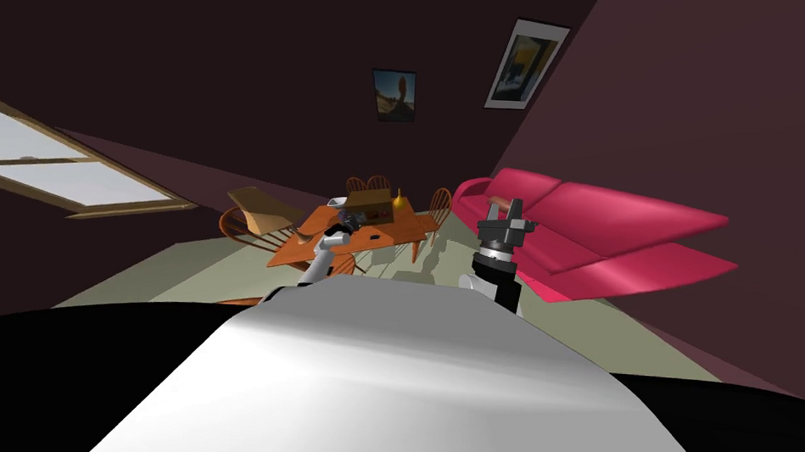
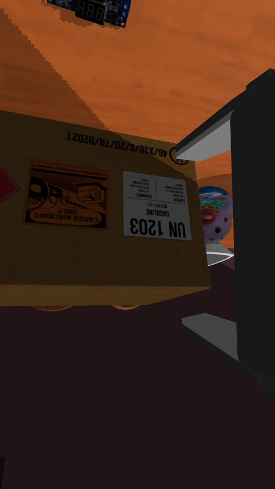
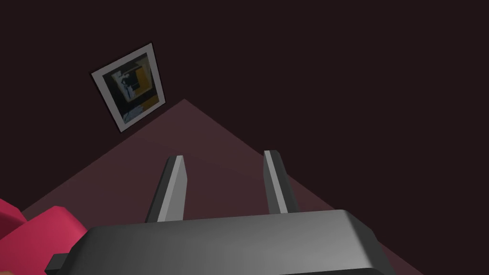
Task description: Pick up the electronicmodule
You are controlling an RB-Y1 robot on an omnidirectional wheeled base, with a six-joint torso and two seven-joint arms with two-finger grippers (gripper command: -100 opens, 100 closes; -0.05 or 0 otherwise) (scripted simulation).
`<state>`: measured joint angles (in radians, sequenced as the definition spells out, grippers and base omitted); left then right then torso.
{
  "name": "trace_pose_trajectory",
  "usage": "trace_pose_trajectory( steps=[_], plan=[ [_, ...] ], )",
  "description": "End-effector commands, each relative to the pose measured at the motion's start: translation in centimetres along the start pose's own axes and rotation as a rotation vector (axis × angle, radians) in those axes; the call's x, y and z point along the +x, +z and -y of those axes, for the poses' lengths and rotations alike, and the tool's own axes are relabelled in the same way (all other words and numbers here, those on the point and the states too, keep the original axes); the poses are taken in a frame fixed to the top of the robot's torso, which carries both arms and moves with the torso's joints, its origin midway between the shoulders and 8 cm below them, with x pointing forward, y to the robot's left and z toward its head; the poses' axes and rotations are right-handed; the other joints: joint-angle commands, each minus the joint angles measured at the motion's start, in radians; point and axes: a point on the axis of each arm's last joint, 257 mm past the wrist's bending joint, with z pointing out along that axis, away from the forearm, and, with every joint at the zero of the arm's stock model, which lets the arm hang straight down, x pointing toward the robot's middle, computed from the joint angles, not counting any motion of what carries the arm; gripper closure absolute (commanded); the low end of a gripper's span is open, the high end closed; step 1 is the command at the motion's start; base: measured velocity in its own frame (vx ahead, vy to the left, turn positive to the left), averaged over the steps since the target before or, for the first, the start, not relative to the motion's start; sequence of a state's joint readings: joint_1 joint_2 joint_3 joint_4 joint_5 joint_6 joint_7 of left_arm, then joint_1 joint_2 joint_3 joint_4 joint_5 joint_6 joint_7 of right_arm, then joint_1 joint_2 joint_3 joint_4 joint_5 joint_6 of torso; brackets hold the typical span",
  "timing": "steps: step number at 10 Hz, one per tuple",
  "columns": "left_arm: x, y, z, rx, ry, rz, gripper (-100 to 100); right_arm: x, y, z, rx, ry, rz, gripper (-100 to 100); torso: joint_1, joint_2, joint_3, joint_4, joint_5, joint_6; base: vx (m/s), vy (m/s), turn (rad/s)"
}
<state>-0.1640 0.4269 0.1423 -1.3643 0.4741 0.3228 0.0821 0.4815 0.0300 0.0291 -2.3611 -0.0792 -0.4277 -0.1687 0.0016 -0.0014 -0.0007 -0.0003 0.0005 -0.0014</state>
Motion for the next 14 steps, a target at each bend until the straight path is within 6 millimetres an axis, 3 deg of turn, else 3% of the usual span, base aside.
trace_pose_trajectory(
  steps=[1, 7, 13, 14],
  plan=[
    [-0.4, 0.8, -0.7, -0.052, -0.016, 0.006, -100, 0.0, 0.0, 0.0, 0.0, 0.0, 0.0, 0, 0.0, 0.0, 0.0, 0.0, 0.0, 0.0, 0.007, 0.019, -0.152],
    [-2.8, 1.9, -6.2, -0.259, -0.079, 0.057, -100, 0.0, 0.0, 0.0, 0.0, 0.0, 0.0, 0, 0.001, -0.001, -0.001, 0.0, 0.0, 0.0, 0.015, 0.036, -0.134],
    [-4.6, 1.2, -11.5, -0.433, -0.13, 0.106, -100, 0.0, 0.0, 0.0, 0.0, 0.0, 0.0, 0, 0.001, -0.002, -0.001, 0.0, 0.0, 0.0, 0.02, 0.03, -0.096],
    [-5.0, 0.8, -13.1, -0.495, -0.152, 0.12, -100, 0.0, 0.0, 0.0, 0.0, 0.0, 0.0, 0, 0.001, -0.002, -0.001, 0.0, 0.0, 0.0, 0.043, 0.039, -0.141]
  ],
)
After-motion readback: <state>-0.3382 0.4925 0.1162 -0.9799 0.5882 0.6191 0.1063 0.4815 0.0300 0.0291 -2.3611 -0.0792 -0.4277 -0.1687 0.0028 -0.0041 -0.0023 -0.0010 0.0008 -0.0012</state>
